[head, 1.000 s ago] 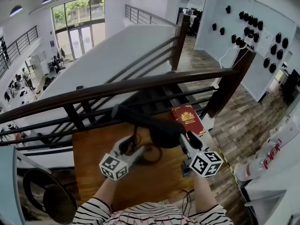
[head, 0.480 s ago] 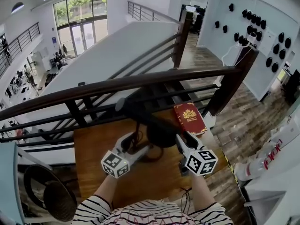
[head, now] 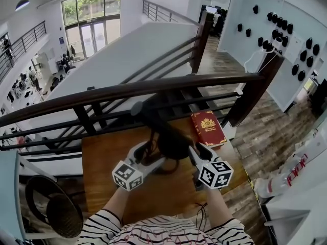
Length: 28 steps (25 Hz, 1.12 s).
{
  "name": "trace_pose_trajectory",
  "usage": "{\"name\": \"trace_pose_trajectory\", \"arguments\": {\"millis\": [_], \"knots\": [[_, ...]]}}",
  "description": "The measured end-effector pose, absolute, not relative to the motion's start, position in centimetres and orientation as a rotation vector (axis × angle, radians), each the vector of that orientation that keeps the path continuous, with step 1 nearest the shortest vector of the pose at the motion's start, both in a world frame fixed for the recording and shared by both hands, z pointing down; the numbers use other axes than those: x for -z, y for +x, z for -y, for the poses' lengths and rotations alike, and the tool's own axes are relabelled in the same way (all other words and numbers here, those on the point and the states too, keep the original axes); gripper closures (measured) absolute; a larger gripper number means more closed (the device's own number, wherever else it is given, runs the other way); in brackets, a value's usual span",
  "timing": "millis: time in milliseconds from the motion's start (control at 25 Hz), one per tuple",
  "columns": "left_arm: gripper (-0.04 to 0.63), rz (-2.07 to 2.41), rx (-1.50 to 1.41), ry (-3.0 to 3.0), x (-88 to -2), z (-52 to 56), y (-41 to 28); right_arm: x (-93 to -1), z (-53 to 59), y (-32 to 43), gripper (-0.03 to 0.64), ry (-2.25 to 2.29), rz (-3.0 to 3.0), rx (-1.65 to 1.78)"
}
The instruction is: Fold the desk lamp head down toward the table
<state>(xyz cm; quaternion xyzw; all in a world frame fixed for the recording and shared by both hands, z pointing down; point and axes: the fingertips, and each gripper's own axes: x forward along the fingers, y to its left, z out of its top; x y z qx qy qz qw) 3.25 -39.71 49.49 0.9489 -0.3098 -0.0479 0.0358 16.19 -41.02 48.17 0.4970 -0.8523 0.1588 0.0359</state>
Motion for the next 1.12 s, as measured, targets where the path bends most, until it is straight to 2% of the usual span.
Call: {"name": "trace_pose_trajectory", "arguments": {"millis": [480, 880, 1120], "knots": [[0.216, 0.952, 0.140, 2.912, -49.3, 39.4, 3.3, -48.6, 40.6, 15.5, 0.499, 1.546, 2.638, -0.522], [0.218, 0.995, 0.132, 2.921, -48.3, 37.5, 2.1, -48.0, 38.8, 15.3, 0.465, 1.608, 2.649, -0.507], [0.222, 1.027, 0.134, 2.918, -47.4, 35.2, 0.6, -47.2, 35.9, 15.4, 0.496, 1.705, 2.683, -0.492]]}}
